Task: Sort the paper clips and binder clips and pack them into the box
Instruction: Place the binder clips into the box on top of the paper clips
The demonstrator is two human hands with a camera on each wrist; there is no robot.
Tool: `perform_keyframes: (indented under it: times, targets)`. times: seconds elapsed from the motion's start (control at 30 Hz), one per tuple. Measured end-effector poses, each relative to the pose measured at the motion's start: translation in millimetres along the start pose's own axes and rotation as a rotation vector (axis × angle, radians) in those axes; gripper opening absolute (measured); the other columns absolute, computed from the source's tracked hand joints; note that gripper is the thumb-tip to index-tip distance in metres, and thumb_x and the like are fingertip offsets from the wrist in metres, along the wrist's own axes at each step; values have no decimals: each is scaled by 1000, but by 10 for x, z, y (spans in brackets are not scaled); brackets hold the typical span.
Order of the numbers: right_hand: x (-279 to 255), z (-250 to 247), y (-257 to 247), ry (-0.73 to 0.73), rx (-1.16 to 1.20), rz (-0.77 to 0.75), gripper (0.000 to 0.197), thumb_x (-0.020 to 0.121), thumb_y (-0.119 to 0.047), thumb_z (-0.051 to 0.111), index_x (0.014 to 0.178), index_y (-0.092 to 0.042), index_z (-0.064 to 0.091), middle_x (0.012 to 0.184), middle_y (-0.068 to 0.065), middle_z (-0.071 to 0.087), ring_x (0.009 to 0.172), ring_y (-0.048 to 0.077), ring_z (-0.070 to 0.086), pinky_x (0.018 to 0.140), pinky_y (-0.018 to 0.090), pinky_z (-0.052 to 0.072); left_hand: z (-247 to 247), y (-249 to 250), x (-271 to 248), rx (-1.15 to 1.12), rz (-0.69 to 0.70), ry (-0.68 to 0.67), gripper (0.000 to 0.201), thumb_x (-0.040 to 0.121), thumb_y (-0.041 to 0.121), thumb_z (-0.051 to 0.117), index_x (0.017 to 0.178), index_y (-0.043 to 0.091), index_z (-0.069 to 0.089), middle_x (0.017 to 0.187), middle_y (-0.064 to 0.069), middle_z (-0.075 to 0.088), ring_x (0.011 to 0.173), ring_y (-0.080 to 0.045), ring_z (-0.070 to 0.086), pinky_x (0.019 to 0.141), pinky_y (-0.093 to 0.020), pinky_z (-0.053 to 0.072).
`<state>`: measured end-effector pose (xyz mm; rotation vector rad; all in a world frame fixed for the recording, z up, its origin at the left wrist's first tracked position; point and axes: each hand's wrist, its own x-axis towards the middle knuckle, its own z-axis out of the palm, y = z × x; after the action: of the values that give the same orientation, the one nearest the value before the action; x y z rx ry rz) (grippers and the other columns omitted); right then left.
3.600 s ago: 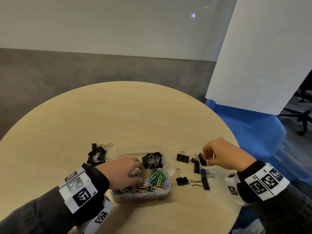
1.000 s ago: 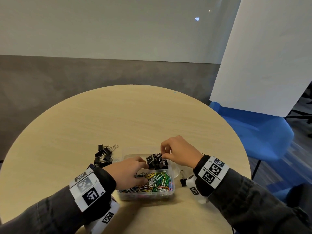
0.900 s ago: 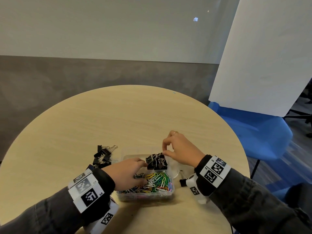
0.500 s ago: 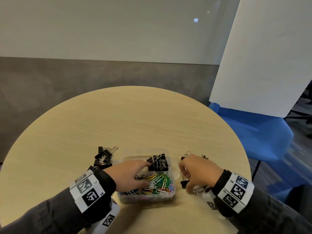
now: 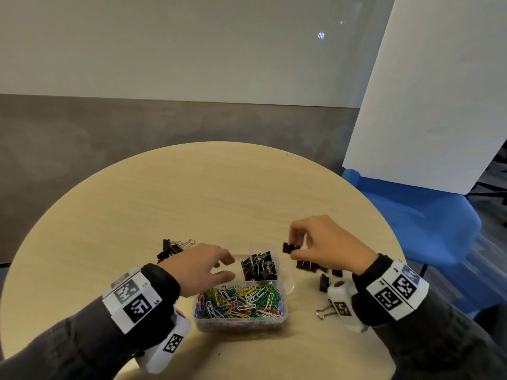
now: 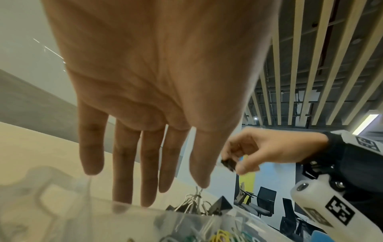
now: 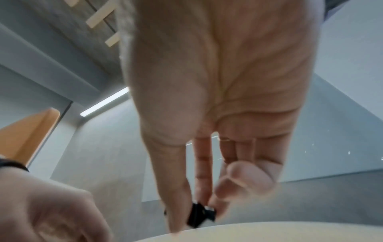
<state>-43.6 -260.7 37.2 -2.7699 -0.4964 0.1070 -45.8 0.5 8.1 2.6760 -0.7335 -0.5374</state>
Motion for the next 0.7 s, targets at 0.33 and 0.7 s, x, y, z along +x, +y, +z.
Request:
perform_keyframes:
  times: [0.33,0.7]
  targets:
    - [-101,19,12,-45,94,-31,13,88,-31,65,101,-27,65,93,-14,64,79,2,60,64,11,44,128,58,24,-80,37,-32,47,93,47,50,135,37,32,125,8,56,109,-9,57,98,-35,46]
    - [-601,97,433,-284,-117,180,18,80,-25,73,85,-33,57,90,-15,57,73,1,52,59,14,36,149,133,34,-24,214,26,37,94,47,48,131,44,43,132,16,41,118,-7,48,102,-33,41]
